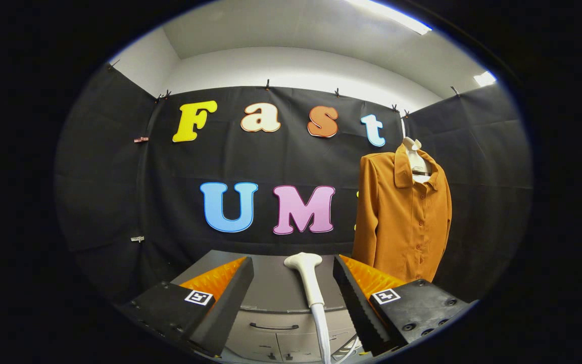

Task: Iron the clothes twice with a garment steamer, once on the left side and once on the right side.

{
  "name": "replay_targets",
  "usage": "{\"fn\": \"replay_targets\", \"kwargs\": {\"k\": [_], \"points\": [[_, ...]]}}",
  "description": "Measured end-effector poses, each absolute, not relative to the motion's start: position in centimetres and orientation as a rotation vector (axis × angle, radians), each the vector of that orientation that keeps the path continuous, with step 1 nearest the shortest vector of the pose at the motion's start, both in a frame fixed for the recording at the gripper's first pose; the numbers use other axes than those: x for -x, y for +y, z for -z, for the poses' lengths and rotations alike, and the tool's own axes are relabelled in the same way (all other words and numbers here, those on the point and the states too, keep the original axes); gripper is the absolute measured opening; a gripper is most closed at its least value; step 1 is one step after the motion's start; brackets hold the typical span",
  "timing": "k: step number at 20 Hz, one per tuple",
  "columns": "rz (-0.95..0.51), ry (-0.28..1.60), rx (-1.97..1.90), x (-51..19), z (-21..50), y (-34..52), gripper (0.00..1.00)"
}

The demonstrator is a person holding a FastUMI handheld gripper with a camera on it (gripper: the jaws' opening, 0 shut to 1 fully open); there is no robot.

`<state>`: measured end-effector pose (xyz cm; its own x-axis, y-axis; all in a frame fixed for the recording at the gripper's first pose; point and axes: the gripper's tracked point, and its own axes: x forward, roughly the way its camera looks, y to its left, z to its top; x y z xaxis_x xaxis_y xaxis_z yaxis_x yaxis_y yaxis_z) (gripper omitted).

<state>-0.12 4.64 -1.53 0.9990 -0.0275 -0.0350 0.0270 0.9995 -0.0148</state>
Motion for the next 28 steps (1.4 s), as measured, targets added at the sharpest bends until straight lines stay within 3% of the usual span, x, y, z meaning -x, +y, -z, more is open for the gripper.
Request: {"fn": "replay_targets", "kwargs": {"k": [10, 18, 28], "points": [[0.046, 0.123, 0.02, -7.1, 5.2, 3.0, 0.98], [-0.014, 0.305, 0.025, -17.0, 11.3, 1.2, 0.99], [-0.003, 0.544, 0.016, -23.5, 18.8, -0.7, 0.99]]}}
